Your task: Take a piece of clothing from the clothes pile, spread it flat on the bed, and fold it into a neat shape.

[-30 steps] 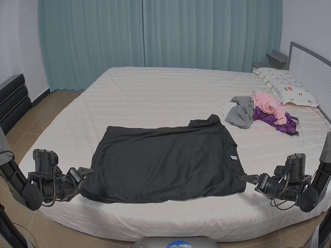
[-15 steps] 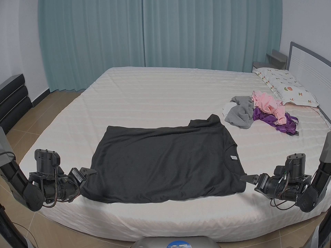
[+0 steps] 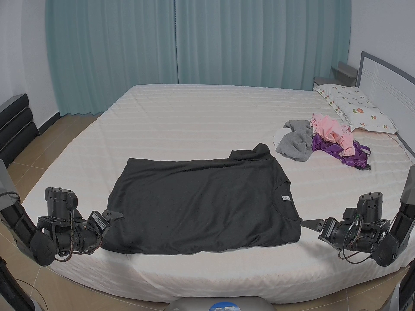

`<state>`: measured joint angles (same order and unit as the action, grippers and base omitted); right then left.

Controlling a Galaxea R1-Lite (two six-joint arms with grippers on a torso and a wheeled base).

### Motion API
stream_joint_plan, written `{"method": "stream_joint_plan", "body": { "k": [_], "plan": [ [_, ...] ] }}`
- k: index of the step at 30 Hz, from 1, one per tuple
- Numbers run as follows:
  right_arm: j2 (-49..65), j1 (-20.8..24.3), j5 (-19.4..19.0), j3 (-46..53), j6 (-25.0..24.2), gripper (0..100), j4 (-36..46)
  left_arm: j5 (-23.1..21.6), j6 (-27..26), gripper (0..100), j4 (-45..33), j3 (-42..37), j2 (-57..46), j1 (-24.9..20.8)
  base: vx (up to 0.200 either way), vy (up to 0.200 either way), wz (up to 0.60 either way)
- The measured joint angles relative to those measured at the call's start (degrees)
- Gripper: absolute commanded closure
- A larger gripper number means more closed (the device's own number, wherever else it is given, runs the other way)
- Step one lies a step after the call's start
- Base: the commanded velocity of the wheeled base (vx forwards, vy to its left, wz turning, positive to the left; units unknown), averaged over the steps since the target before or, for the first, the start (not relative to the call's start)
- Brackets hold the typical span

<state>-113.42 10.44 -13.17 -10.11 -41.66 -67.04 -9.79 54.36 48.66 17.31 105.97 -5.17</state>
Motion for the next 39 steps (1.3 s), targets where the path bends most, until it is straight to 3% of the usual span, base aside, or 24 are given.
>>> {"method": "stream_joint_plan", "body": {
  "k": [8,12,17,26,39],
  "plan": [
    [0.0,0.0,0.0,0.0,0.0,0,0.0,1.2,-1.1,0,-0.2,-0.5,-0.5,0.4,0.000,0.000,0.00],
    [0.0,0.0,0.0,0.0,0.0,0,0.0,1.6,-4.8,0,-0.5,-1.5,-1.1,0.6,0.000,0.000,0.00],
    [0.0,0.0,0.0,0.0,0.0,0,0.0,6.4,-9.1,0,-0.7,-2.6,-0.8,1.2,0.000,0.000,0.00],
    [-0.1,0.0,0.0,0.1,0.0,0,0.0,9.9,-13.9,0,-0.9,-3.0,2.6,4.1,0.000,0.000,0.00],
    [-0.3,0.0,-0.1,0.0,-0.1,0,0.0,14.0,-15.0,0,-0.1,-2.2,9.0,6.6,0.000,0.000,0.00]
  ]
}}
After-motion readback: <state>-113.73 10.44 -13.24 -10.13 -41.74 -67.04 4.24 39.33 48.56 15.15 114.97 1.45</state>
